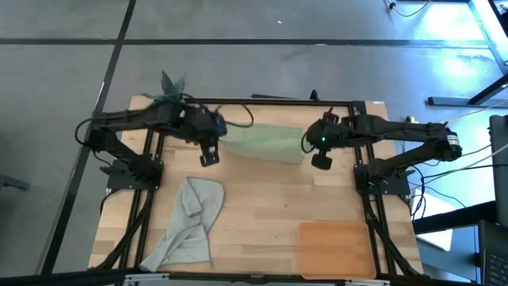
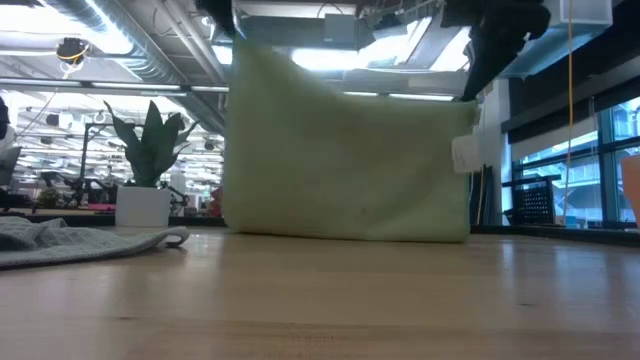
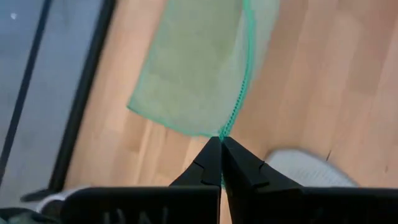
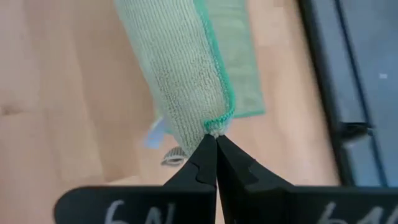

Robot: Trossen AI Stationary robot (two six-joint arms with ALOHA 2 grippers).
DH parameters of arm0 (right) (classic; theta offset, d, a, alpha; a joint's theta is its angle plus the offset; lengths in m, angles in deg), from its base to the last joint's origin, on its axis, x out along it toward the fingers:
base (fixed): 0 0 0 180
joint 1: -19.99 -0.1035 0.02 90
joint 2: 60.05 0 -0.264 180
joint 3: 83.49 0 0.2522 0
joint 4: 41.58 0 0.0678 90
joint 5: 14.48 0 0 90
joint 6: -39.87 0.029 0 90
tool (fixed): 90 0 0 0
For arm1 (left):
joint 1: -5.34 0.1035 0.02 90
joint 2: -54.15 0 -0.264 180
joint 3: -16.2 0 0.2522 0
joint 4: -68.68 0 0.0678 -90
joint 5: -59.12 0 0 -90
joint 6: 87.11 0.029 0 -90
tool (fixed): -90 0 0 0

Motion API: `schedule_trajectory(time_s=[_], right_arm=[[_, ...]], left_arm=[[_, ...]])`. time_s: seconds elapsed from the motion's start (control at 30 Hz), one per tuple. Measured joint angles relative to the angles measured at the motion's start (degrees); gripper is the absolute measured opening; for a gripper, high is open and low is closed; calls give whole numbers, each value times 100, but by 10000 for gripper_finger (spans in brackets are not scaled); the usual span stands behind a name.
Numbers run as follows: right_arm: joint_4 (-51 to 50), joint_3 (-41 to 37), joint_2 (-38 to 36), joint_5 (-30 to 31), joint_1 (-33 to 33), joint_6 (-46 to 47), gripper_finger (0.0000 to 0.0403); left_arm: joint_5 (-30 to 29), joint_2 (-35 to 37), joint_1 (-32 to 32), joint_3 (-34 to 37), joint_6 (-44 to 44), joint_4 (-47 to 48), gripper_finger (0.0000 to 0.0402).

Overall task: Roll microfiber towels into tight, uniform cylinder then place into a basket
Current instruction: Fold the green microfiber cloth

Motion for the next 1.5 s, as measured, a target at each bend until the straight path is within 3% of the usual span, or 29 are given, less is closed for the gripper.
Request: schedule_trajectory(time_s=[0.13,0.33,0.63,1.0,1.5], right_arm=[[274,-256,0,-24,-220,261,0],[721,-698,28,-388,-443,538,0],[1271,-1381,28,-615,-545,833,0],[1284,-1456,40,170,-122,476,0],[2772,-2274,96,440,665,-401,0]], left_arm=[[26,-56,-125,643,-255,-199,0],[553,-56,-134,1528,-635,-637,0],[996,-56,-148,2465,-662,-1571,0],[247,-76,485,2576,-593,-1701,0],[252,-551,1378,2585,75,-2196,0]])
